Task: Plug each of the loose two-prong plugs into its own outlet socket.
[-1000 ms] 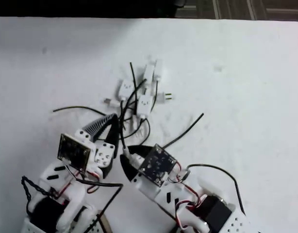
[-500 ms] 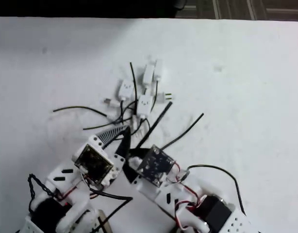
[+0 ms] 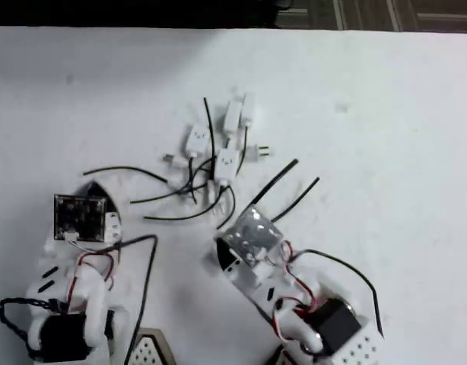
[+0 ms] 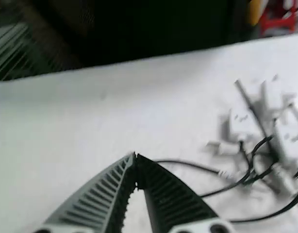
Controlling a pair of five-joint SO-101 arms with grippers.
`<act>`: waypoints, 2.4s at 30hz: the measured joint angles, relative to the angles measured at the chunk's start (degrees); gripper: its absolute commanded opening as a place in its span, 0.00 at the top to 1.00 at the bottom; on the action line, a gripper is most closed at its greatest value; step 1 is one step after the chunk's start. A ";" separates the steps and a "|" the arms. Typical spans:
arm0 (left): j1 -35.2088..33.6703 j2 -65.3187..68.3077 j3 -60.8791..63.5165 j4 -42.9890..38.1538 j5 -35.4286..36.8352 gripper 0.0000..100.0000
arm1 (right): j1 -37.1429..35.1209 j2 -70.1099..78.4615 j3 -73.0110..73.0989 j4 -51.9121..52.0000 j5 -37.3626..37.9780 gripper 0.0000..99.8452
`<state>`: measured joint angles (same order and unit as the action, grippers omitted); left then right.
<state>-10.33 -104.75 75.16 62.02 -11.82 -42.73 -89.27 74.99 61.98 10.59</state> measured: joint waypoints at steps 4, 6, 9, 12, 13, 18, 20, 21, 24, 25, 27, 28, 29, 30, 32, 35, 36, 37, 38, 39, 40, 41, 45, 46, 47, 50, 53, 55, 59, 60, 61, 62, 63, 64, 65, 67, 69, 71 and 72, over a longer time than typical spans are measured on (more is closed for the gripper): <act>-3.43 0.00 2.20 5.45 -5.01 0.98 | -0.09 7.91 0.00 -2.37 -2.99 0.98; -4.84 0.00 4.92 5.71 -7.03 0.98 | -0.18 12.22 0.09 -4.84 -4.13 0.98; -6.51 0.09 9.85 5.54 -9.32 0.98 | 0.18 18.20 0.09 -8.62 -5.89 0.98; -7.47 0.53 14.86 4.31 -12.57 0.98 | 0.18 22.15 0.09 -11.60 -6.77 0.98; -7.65 0.62 16.26 4.04 -13.89 0.98 | 0.18 23.03 0.09 -12.31 -6.86 0.98; -8.00 0.70 17.76 3.69 -18.02 0.98 | 2.64 26.20 0.88 -16.09 -7.03 0.98; -8.00 0.53 18.20 3.69 -18.37 0.98 | 3.34 27.16 1.76 -17.05 -7.03 0.98; -8.00 0.70 18.37 3.69 -18.46 0.98 | 3.43 27.34 2.02 -17.41 -7.03 0.98; -8.00 0.62 18.37 3.69 -18.46 0.98 | 3.43 27.43 2.37 -18.02 -7.12 0.98; -8.00 0.70 18.37 3.69 -18.46 0.98 | 3.43 27.43 2.37 -18.02 -7.12 0.98; -8.00 0.70 18.37 3.69 -18.46 0.98 | 3.52 27.52 2.37 -18.02 -7.12 0.98; -8.00 0.70 18.37 3.69 -18.46 0.98 | 3.52 27.60 2.37 -18.02 -7.12 0.98; -8.00 0.70 18.37 3.69 -18.46 0.98 | 3.52 27.60 2.37 -18.02 -7.12 0.98; -8.00 0.70 18.37 3.69 -18.46 0.98 | 3.52 27.60 2.37 -18.02 -7.12 0.98; -8.00 0.62 18.37 3.69 -18.46 0.98 | 3.52 27.60 2.37 -18.02 -7.12 0.98; -8.00 0.62 18.37 3.69 -18.46 0.98 | 3.25 27.60 2.37 -18.02 -7.12 0.98; -8.00 0.62 18.37 3.69 -18.46 0.98 | 2.99 27.60 2.37 -17.23 -7.12 0.98; -8.00 0.62 18.37 3.69 -18.46 0.98 | 2.73 27.60 2.37 -16.44 -7.12 0.98; -8.00 0.62 18.37 3.69 -18.46 0.98 | 2.46 27.60 2.37 -15.74 -7.12 0.98; -8.00 0.62 18.37 3.69 -18.46 0.98 | 2.11 27.60 2.37 -15.21 -7.12 0.98; -8.00 0.62 18.37 3.69 -18.46 0.98 | 1.67 27.60 2.37 -14.68 -7.12 0.98; -8.00 0.62 18.37 3.69 -18.46 0.98 | 1.41 27.60 2.37 -14.42 -7.12 0.98; -8.00 0.62 18.37 3.69 -18.46 0.98 | 1.41 27.69 2.37 -13.71 -7.12 0.98; -8.00 0.62 18.37 3.69 -18.46 0.98 | 1.41 27.69 2.37 -13.71 -7.12 0.98; -8.00 0.62 18.37 3.69 -18.46 0.98 | 1.41 27.69 2.37 -13.71 -7.12 0.98; -8.00 0.62 18.37 3.69 -18.46 0.98 | 1.41 27.69 2.37 -13.71 -7.12 0.98; -8.00 0.62 18.37 3.69 -18.46 0.98 | 1.41 27.69 3.08 -13.71 -7.03 0.98; -8.00 0.62 18.37 3.69 -18.46 0.98 | 1.41 27.69 3.43 -13.80 -5.10 0.98; -8.00 0.62 18.37 3.69 -18.46 0.98 | 1.41 27.69 3.60 -13.80 -0.88 0.98; -8.00 0.62 18.37 3.69 -18.46 0.98 | 1.41 27.69 3.60 -13.80 -0.09 0.98; -8.00 0.62 18.37 3.69 -18.46 0.98 | 1.41 27.69 3.60 -13.80 0.88 0.98; -8.00 0.62 18.37 3.69 -18.46 0.98 | 1.41 27.69 3.60 -13.80 1.93 0.98; -8.00 0.62 18.37 3.69 -18.46 0.98 | 1.49 27.69 3.69 -13.80 2.90 0.98; -8.00 0.62 18.37 3.69 -18.46 0.98 | 2.02 27.69 3.69 -14.24 4.22 0.98; -8.00 0.62 18.37 3.69 -18.46 0.98 | 3.16 28.31 3.96 -14.59 5.80 0.98; -8.00 0.62 18.37 3.69 -18.46 0.98 | 5.98 28.40 4.22 -16.88 9.49 0.98; -8.00 0.62 18.37 3.69 -18.46 0.98 | 9.32 28.48 4.31 -18.46 13.54 0.98; -8.00 0.53 18.64 3.69 -18.46 0.98 | 11.87 28.48 4.31 -19.08 16.88 0.98; -8.00 0.53 18.99 3.69 -18.46 0.98 | 12.66 28.48 4.48 -19.16 17.93 0.98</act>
<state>-18.33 -104.22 94.15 65.71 -30.29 -30.07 -60.79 79.47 42.81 28.53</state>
